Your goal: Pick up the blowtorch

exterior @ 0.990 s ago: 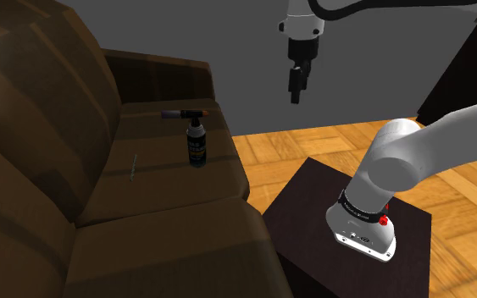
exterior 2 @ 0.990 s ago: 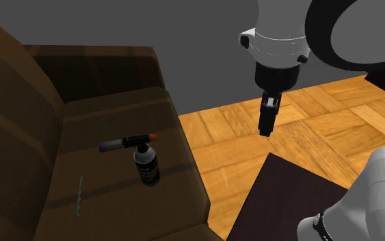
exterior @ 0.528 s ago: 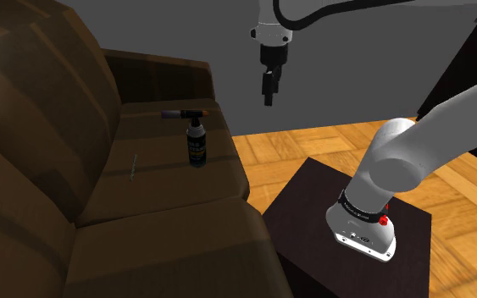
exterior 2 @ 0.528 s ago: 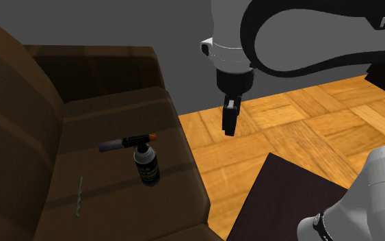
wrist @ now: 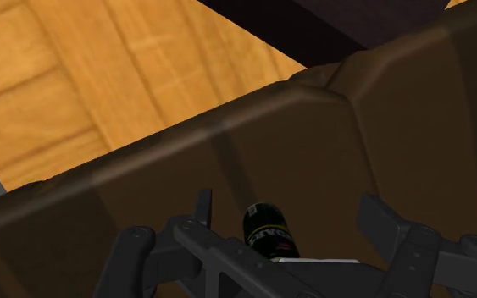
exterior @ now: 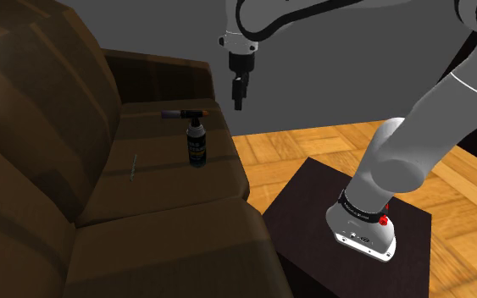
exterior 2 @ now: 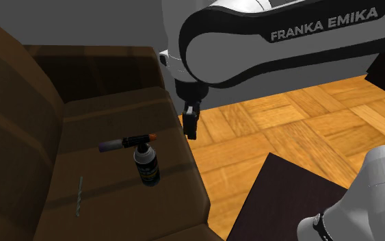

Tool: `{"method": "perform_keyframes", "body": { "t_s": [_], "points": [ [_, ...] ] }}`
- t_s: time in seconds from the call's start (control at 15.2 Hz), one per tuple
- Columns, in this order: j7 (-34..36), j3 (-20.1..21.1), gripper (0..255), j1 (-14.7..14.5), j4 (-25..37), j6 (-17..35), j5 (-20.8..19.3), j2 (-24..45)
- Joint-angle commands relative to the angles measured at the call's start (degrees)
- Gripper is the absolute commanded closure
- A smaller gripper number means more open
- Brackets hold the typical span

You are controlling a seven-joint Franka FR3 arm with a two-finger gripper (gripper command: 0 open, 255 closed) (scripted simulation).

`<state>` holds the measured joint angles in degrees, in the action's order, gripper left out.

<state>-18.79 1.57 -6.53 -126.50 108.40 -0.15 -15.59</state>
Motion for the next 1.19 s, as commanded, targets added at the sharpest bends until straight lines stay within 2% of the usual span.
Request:
{"method": "perform_keyframes", "body": {
  "t_s": [0.0,0.53,1.12],
  "points": [
    [-1.36,0.33,0,-0.76,3.4,1.54,0.79,4.22],
    [-6.98,2.06,0,-2.99,16.79,5.54,3.5,19.01],
    [-7.38,2.18,0,-3.07,13.38,11.12,3.6,21.12]
  ]
}}
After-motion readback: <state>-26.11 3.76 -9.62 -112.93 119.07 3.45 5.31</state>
